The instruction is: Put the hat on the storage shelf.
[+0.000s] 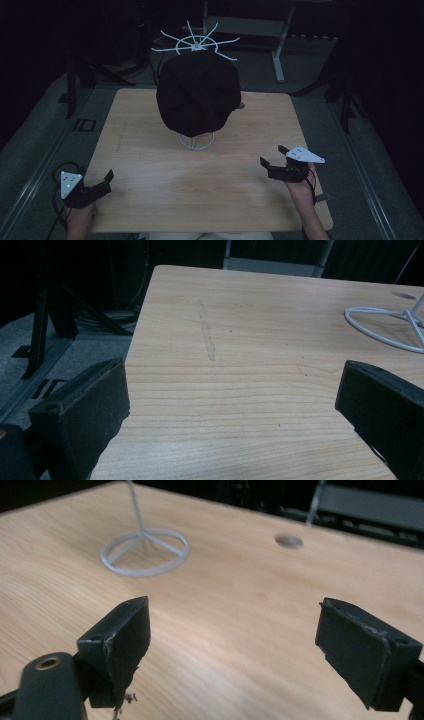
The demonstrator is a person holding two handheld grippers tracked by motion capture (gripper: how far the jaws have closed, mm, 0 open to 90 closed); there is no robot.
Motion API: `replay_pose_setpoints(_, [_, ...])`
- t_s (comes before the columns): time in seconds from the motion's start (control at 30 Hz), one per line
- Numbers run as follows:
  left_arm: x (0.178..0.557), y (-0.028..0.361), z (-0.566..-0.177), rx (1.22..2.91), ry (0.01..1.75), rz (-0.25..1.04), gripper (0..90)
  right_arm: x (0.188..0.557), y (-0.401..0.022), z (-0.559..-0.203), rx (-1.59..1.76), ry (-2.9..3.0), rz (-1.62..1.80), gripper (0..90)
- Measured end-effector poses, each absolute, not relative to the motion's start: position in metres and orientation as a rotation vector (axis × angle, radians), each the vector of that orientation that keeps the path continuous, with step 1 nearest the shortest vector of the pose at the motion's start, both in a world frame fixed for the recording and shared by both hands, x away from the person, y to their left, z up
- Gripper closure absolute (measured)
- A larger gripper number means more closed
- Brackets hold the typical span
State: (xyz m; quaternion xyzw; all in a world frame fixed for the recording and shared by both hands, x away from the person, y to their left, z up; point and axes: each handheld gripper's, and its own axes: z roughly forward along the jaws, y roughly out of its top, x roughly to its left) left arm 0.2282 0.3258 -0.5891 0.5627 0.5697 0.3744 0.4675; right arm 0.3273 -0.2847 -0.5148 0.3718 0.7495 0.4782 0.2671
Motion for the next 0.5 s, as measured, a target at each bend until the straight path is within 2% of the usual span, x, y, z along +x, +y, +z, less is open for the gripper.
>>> replay_pose_setpoints(0.23, [0.228, 0.326, -0.589, 1.378, 1.4, 0.919, 1.4, 0.327, -0.314, -0.541, 1.098, 1.997, 1.224, 14.6])
replay_pose_setpoints(0.5, [0.228, 0.326, -0.589, 1.378, 1.4, 0.919, 1.4, 0.325, -0.335, -0.555, 1.201, 1.961, 1.12, 14.6])
